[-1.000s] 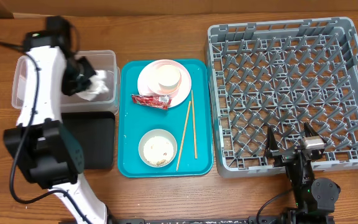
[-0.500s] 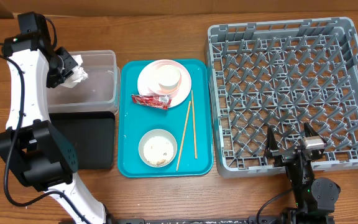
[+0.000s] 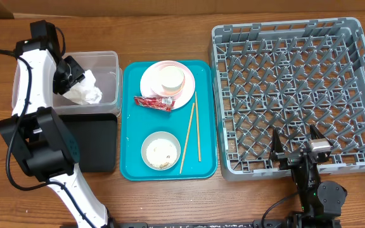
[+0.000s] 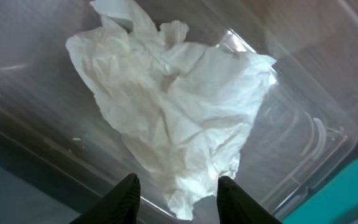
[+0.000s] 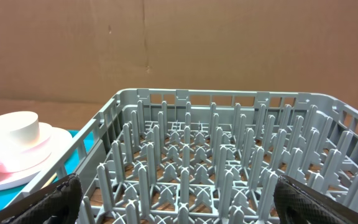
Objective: Sort waste into correct bins and load items into the dishwasher
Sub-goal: 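Carry the tissue left and release it into the clear bin, then reach the left gripper to the red wrapper and grasp it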
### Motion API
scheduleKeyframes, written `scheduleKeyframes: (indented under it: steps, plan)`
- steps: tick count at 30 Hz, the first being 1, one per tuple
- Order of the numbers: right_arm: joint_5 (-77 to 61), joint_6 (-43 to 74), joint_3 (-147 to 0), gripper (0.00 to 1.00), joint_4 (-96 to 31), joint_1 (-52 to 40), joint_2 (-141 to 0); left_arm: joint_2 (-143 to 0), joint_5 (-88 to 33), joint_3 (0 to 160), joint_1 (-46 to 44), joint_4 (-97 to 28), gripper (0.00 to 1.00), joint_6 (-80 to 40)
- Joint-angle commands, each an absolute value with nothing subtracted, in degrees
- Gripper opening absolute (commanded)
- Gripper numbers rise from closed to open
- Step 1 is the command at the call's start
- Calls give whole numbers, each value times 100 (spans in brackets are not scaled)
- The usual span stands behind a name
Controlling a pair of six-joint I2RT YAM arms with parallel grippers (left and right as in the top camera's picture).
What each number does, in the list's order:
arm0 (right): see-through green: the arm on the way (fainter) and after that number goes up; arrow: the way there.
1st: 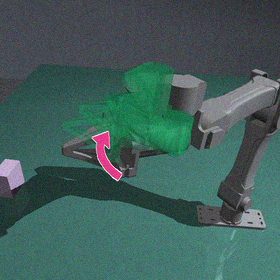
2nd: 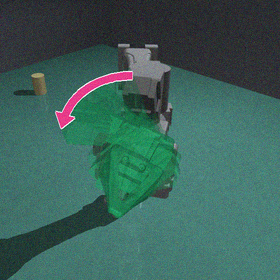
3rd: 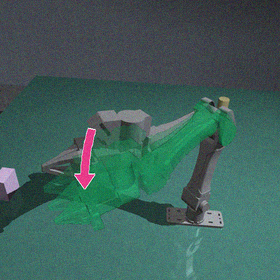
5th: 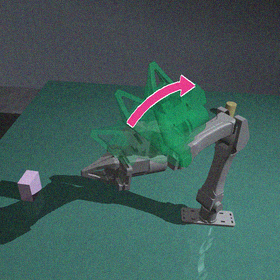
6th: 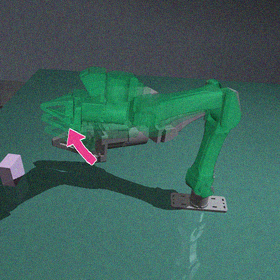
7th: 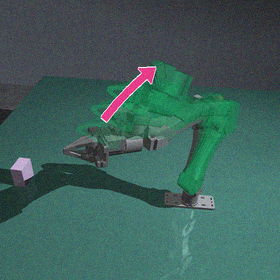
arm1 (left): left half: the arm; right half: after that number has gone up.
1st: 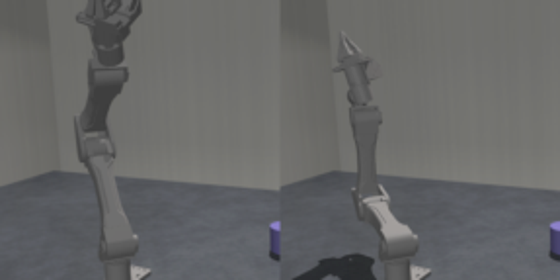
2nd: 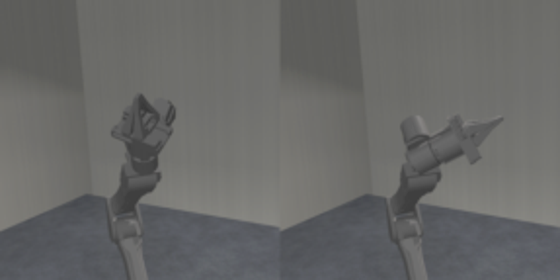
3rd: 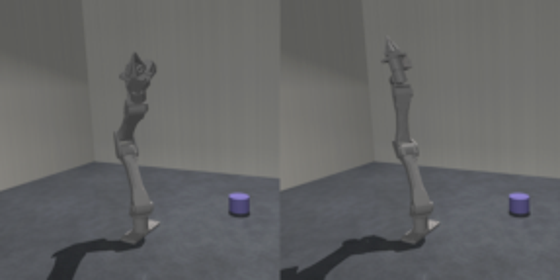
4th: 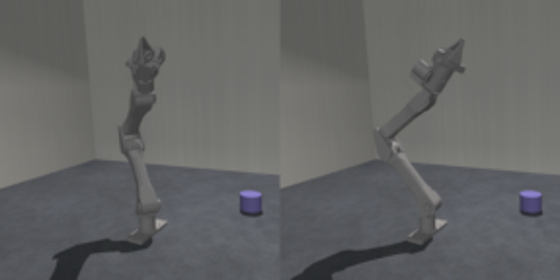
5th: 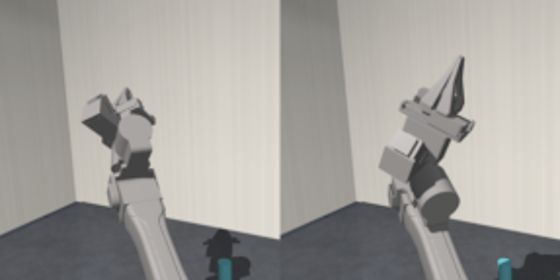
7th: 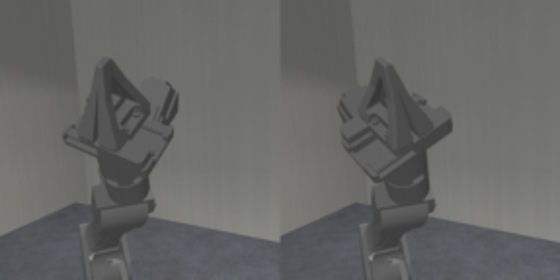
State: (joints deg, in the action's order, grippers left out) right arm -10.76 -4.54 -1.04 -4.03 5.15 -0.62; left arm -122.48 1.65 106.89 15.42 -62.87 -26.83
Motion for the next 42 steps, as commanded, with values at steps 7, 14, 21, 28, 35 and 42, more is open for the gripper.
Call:
scheduleKeyframes:
  steps: [7,14,21,28,35,42]
  plan:
    - [-1122,-475,-45,100,-373,489,-16,-11502,-1229,11594,1457,-7310,36,-2530]
    - [-1125,-475,-45,100,-373,489,-16,-10901,-2569,11631,1308,-8543,4,-2523]
    - [-1122,-475,-45,100,-373,489,-16,-10906,-2259,11504,816,-9380,4,-2467]
    - [-1125,-475,-45,100,-373,489,-16,-10906,-1549,11246,-161,-9203,4,-3409]
    - [-1125,-475,-45,100,-370,489,-16,-10908,-733,10860,-1245,-8506,15,-4759]
    - [-1125,-475,-45,100,-373,489,-16,-10912,-657,10350,-1772,-7660,33,-5334]
